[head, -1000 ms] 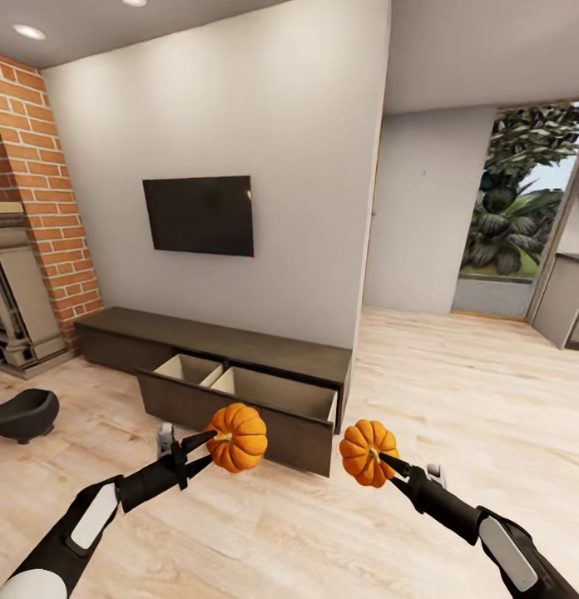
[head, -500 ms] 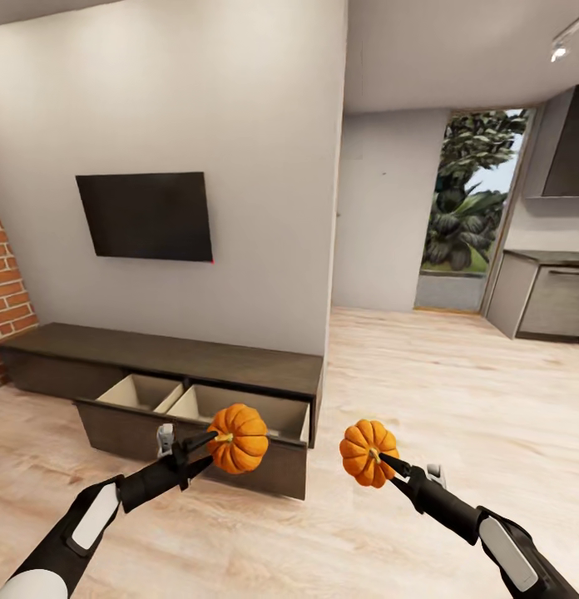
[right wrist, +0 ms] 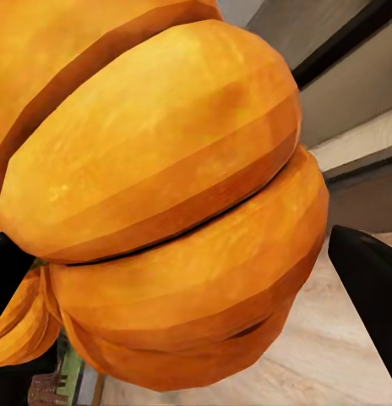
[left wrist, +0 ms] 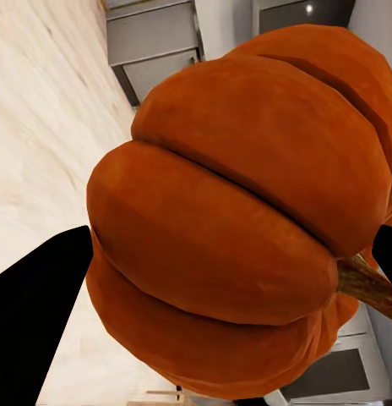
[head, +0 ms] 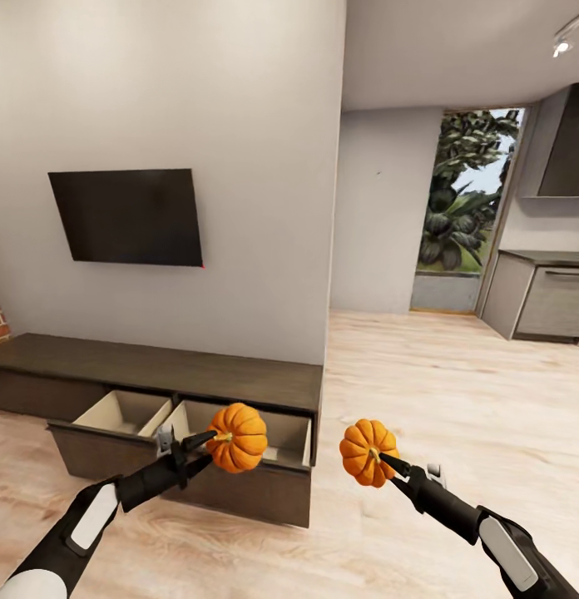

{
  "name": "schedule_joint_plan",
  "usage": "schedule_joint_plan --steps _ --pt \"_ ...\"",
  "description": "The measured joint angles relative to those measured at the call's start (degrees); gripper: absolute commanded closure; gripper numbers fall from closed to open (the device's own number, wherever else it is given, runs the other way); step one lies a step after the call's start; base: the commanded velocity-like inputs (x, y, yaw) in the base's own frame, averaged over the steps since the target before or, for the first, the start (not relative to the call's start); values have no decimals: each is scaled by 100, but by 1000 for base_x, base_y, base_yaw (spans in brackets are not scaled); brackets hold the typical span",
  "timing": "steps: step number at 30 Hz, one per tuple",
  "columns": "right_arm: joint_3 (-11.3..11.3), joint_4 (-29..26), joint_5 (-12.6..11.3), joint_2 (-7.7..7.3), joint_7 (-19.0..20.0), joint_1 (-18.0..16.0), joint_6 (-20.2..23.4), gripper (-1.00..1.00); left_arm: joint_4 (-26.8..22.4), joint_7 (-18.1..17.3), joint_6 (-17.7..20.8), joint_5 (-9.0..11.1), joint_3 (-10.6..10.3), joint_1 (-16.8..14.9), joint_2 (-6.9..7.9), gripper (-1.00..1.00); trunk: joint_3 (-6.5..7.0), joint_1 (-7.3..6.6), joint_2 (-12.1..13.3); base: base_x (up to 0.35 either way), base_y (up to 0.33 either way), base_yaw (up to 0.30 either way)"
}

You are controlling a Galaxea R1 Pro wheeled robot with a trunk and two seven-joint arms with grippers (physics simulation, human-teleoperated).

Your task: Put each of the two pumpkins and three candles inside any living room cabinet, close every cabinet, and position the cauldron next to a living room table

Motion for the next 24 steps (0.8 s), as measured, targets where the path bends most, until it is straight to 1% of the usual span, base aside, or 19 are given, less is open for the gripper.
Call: schedule_joint_plan --steps 3,7,17,24 --pt "-4 -4 -41 0 3 1 16 100 0 -2 -1 6 0 0 6 100 0 1 0 200 240 -232" --pt "-3 -1 -33 1 3 -2 14 100 -2 -3 -2 9 4 3 16 100 0 1 0 169 256 -67" --pt "-1 1 -19 6 2 1 9 100 -2 -4 -2 9 2 1 19 100 0 2 0 125 272 -5" --pt "0 2 -5 2 2 1 4 100 -3 -5 0 13 4 2 19 100 0 0 0 231 254 54"
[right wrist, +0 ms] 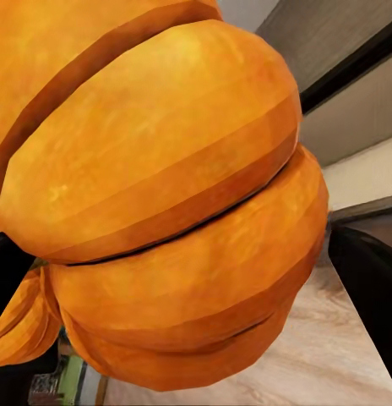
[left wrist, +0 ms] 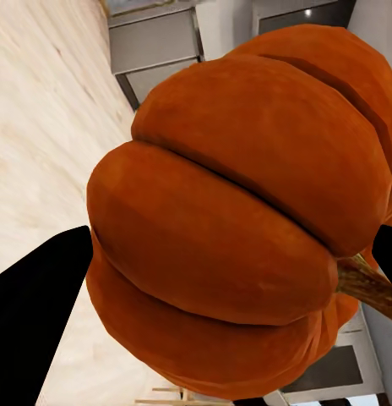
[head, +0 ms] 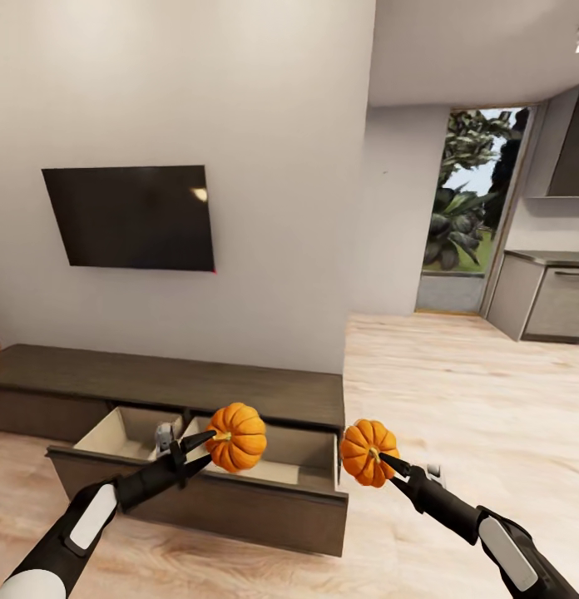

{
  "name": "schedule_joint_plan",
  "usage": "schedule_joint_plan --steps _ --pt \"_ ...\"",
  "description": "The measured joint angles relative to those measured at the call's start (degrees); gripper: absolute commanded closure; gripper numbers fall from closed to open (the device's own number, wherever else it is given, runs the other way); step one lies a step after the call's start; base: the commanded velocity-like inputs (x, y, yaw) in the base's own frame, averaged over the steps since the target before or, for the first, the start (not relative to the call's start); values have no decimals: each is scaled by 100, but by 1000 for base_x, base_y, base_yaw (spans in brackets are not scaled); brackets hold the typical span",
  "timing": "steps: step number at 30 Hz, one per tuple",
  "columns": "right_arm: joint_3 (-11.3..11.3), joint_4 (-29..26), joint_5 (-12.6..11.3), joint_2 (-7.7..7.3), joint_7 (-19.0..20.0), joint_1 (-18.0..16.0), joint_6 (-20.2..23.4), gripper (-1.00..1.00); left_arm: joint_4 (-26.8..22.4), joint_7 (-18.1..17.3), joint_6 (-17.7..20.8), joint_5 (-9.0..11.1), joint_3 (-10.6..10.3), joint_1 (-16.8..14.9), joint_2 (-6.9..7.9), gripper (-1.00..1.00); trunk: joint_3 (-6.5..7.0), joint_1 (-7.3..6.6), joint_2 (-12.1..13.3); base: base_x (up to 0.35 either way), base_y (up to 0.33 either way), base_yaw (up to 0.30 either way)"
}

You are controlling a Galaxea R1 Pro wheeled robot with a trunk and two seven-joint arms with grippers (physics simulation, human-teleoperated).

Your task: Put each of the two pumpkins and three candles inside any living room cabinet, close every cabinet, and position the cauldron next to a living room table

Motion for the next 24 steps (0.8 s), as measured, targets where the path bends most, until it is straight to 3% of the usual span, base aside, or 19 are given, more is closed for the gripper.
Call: schedule_joint_plan --steps 12,24 --pt "1 0 10 -1 -1 1 -4 100 2 -1 0 -1 -1 1 0 100 0 0 0 283 195 0" --pt "1 0 10 -1 -1 -2 -4 100 1 0 -1 -1 -4 1 0 100 0 0 0 277 206 -96"
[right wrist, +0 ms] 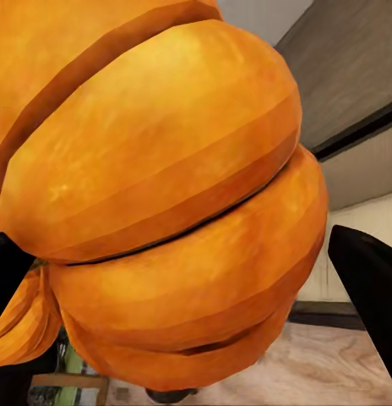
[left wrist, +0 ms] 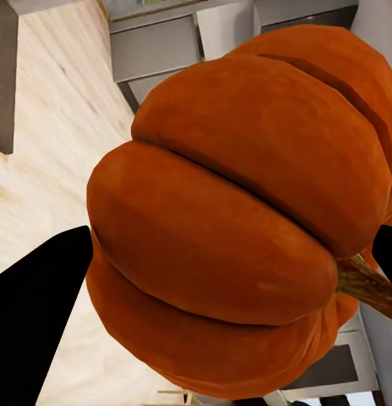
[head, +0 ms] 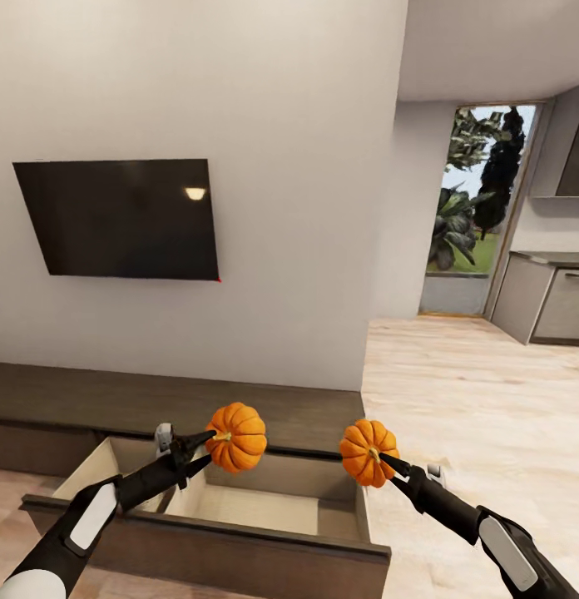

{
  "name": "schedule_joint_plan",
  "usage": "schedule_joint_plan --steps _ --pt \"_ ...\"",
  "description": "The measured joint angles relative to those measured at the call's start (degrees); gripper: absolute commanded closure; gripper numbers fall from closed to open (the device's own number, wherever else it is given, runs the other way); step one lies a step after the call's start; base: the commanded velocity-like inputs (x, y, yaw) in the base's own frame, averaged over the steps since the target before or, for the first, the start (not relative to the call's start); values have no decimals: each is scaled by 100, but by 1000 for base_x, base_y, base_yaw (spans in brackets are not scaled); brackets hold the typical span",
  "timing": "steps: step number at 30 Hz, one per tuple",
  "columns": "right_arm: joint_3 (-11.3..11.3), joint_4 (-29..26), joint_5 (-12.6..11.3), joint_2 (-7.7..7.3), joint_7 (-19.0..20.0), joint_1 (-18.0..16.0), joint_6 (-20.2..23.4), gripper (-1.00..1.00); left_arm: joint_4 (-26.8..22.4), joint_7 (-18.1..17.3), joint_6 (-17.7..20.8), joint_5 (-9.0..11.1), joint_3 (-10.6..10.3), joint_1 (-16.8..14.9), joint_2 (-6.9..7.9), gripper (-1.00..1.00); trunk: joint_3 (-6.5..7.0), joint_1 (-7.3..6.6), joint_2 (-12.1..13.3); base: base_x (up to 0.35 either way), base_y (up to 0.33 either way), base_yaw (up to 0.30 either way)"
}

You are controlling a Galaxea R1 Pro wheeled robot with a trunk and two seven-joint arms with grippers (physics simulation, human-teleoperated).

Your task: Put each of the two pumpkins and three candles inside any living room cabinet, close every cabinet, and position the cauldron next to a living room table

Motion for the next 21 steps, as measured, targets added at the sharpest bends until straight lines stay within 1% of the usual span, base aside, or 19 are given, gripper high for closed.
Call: schedule_joint_plan --steps 10,21 --pt "0 0 1 0 -5 1 0 100 1 7 0 1 0 -1 0 100 0 0 0 303 131 -1" --pt "-1 -1 0 0 -5 2 0 100 2 7 -1 -1 -1 0 0 100 0 0 0 331 28 -1"
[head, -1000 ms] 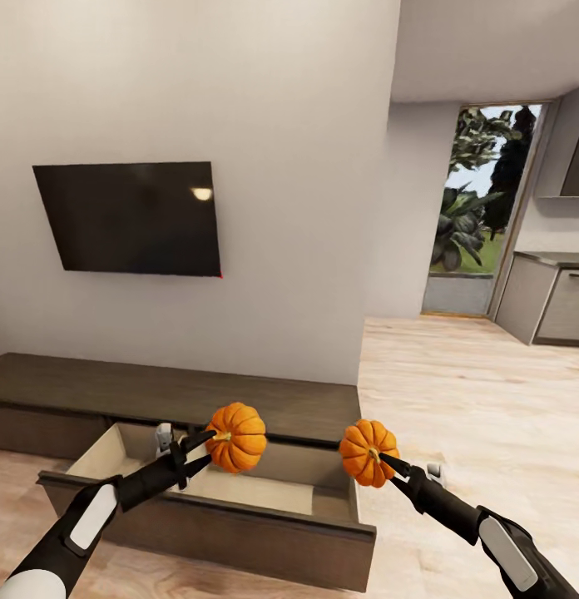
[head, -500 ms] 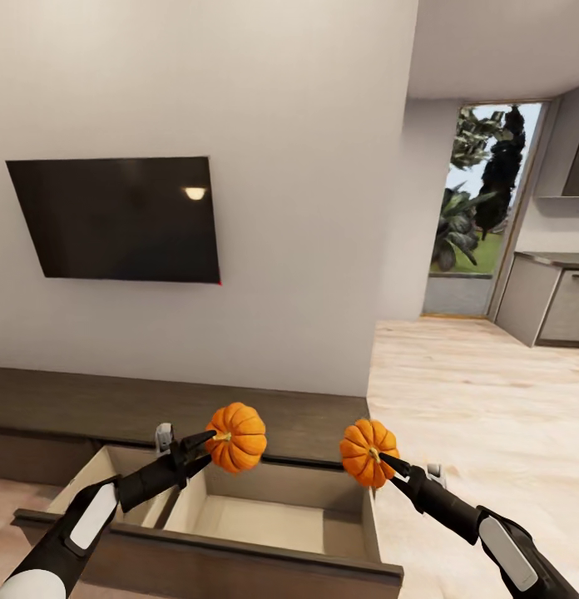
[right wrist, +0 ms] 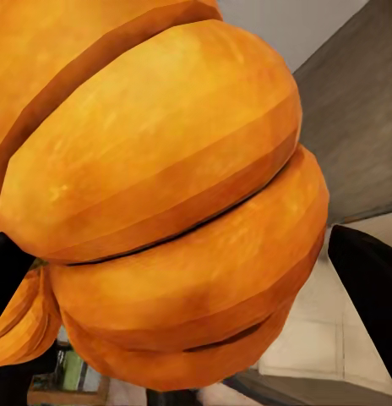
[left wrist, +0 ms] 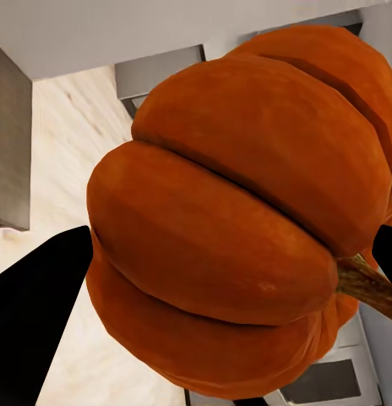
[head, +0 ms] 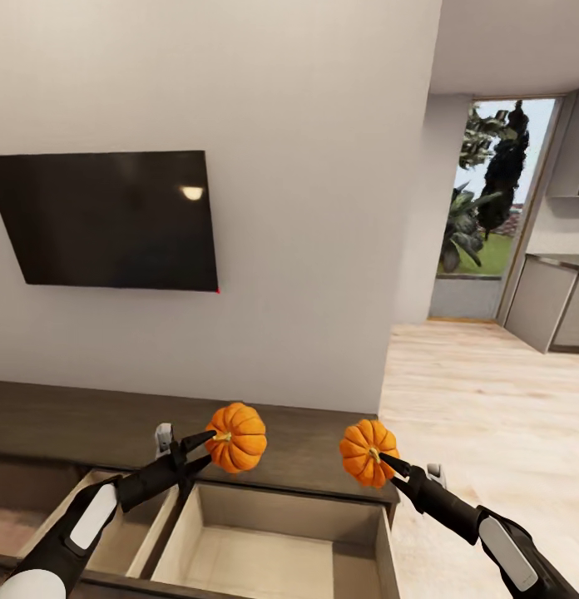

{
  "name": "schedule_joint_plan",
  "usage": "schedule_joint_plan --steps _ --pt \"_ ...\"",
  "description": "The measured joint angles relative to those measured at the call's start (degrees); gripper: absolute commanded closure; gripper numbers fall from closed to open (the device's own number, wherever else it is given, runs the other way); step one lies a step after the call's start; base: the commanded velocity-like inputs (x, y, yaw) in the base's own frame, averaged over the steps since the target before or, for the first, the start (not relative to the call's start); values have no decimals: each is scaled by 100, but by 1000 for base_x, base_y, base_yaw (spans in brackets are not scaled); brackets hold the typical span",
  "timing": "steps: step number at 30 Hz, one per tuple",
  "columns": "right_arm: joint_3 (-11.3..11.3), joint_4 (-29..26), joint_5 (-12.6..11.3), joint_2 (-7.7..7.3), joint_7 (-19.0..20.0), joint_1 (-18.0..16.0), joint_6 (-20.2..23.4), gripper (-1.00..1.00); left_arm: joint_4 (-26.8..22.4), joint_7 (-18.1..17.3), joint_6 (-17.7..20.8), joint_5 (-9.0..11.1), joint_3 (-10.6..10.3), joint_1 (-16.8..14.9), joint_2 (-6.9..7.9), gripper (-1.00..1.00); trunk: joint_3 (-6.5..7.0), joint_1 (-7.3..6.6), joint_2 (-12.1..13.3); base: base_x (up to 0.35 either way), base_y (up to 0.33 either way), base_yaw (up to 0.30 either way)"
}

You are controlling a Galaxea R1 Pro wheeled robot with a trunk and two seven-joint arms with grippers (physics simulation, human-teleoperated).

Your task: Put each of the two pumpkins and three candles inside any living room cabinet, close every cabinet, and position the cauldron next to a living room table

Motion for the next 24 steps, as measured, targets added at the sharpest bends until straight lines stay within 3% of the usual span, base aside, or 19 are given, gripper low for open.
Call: schedule_joint_plan --steps 11,24 --pt "0 0 -9 0 5 -4 8 100 -2 -2 3 11 6 0 8 100 9 1 0 207 199 -70" --pt "-2 -3 -29 0 5 -2 15 100 5 -27 34 63 22 0 11 100 -26 47 -79 18 17 -1"
